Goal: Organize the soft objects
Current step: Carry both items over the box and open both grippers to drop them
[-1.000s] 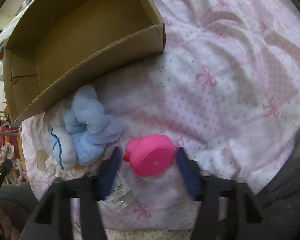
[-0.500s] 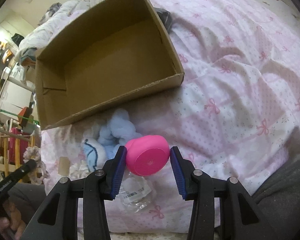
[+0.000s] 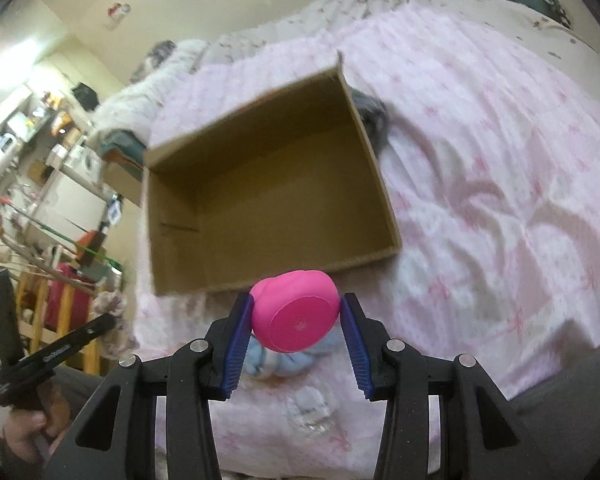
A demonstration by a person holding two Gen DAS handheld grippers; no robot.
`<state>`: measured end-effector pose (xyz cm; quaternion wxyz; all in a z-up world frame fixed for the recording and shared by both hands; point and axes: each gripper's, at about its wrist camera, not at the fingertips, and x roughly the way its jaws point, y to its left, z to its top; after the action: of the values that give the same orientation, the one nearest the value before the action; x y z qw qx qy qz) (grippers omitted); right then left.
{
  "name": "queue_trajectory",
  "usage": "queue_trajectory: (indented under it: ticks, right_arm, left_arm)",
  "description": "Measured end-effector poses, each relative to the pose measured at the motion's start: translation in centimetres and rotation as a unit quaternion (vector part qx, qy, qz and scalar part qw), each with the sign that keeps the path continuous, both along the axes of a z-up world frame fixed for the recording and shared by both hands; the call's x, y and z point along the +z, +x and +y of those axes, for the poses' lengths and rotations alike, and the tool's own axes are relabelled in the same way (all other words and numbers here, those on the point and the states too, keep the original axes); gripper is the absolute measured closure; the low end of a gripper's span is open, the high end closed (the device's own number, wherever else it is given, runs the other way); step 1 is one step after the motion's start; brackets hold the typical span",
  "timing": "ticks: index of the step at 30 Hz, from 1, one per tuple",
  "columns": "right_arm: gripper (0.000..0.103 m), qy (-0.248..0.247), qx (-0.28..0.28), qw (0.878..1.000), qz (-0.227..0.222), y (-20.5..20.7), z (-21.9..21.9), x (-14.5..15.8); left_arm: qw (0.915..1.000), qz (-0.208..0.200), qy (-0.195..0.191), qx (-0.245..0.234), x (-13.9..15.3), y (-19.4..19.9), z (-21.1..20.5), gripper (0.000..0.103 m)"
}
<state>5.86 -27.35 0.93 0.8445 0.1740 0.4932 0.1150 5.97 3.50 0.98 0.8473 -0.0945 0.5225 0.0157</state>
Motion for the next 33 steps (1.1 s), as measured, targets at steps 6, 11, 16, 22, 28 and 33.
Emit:
queue_trajectory:
  ticks: [6, 11, 16, 22, 28, 33]
  right_arm:
    - [0.056, 0.0, 0.025, 0.998, -0.05, 2.6, 0.4, 2.5]
    - [0.056, -0.002, 0.026, 0.997, -0.076, 5.0, 0.7, 3.0]
    - [0.056, 0.013, 0.012, 0.997, -0.076, 6.7, 0.3, 1.3]
    - [0.056, 0.007, 0.002, 0.999, -0.033, 8.0, 0.2, -2.1]
    - [0.056, -0.027, 0.016, 0.999, -0.018, 8.7, 1.3, -3.7]
    - [0.056, -0.052, 0.042, 0.998, -0.004, 8.6, 2.7, -4.7]
  left_arm:
    - [0.9995, -0.029, 0.001, -0.01, 2.4, 2.7, -1.0, 0.097]
    - [0.9983, -0.05, 0.01, -0.028, 3.7, 5.6, -2.5, 0.097]
    - [0.9966, -0.065, 0.012, -0.051, 4.1, 8.7, -3.9, 0.097]
    - [0.9959, -0.071, 0.012, -0.054, 2.4, 11.1, -5.5, 0.097]
    - [0.995, -0.07, 0.013, -0.07, -0.9, 12.0, -7.2, 0.097]
    - [0.9922, -0.062, 0.063, -0.088, -2.8, 12.1, -8.1, 0.096]
